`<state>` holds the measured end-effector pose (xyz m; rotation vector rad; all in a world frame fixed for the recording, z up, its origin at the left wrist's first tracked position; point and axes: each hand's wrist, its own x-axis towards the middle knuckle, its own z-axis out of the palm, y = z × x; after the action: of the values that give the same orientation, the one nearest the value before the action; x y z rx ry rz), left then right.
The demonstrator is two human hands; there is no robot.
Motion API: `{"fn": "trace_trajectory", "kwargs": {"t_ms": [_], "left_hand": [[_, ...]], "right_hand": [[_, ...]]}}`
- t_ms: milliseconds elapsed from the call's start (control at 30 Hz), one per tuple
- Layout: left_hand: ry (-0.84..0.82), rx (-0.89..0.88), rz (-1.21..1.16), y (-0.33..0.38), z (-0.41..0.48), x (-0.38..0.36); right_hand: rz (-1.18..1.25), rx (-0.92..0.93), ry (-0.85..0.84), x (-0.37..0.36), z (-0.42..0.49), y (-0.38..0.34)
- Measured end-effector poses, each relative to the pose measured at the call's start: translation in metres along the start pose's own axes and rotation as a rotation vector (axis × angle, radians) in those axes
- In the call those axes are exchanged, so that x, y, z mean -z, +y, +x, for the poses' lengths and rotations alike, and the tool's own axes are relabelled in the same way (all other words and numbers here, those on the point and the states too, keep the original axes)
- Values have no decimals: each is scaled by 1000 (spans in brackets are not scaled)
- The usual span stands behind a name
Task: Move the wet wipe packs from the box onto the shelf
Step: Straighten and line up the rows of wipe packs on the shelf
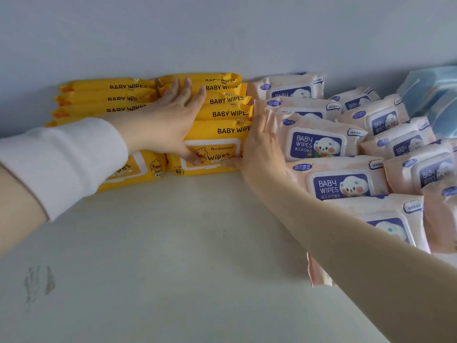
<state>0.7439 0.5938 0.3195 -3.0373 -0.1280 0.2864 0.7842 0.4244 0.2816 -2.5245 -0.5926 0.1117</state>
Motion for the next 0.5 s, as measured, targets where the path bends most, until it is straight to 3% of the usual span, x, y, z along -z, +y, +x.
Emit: {"fn": "trace_trajectory", "kwargs": {"t_ms": [100, 333, 500], "left_hand": [[28, -15, 24, 2, -3, 0], [-139, 28, -53, 18, -1, 27], [38, -79, -142, 61, 14, 52]], "right_hand": [[-18, 3, -6, 3, -1, 0], [-168, 134, -154, 49, 9, 4], [-243, 132, -102, 124, 21, 46]]}}
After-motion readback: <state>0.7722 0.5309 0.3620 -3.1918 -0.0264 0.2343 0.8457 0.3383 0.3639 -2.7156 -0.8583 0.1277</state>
